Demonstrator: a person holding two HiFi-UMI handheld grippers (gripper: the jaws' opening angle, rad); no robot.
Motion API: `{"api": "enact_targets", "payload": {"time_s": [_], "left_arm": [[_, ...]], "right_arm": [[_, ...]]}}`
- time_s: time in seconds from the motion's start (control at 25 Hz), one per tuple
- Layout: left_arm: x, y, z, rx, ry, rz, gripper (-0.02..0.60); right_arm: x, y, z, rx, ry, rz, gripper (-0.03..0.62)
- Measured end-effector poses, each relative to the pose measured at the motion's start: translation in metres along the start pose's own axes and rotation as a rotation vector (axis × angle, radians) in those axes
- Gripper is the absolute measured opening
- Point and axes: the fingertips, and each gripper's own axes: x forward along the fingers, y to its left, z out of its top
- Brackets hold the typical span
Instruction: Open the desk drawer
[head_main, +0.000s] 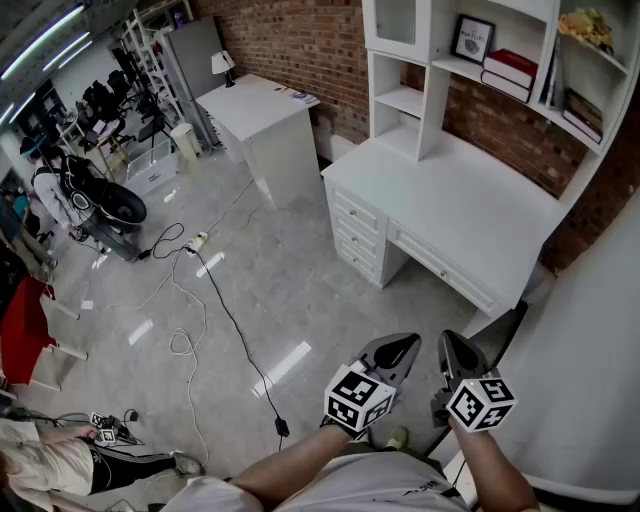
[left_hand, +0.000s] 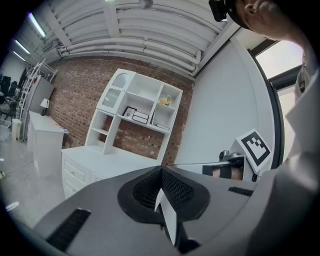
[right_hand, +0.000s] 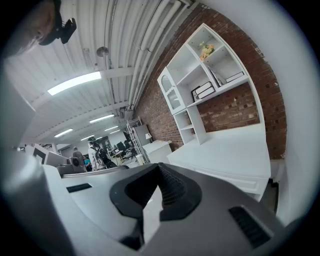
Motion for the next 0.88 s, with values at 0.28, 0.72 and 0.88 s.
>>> {"api": "enact_targets", "payload": {"time_s": [0.28, 0.72, 0.88], "left_arm": [[0.001, 0.015, 0.002, 0.010, 0.004, 0.000, 0.012], [0.010, 0.030, -0.014, 0.002, 0.025, -0.037, 0.012], [0.026, 0.044, -0.018, 0.000, 0.040, -0.036, 0.012]], "right_arm": [[0.013, 0.003, -0.003, 0.002, -0.003, -0.001, 0.017], [0.024, -0.018, -0.019, 0.195, -0.018, 0.011, 0.020], [0.039, -0.042, -0.019, 0.270, -0.029, -0.012, 0.020]]}}
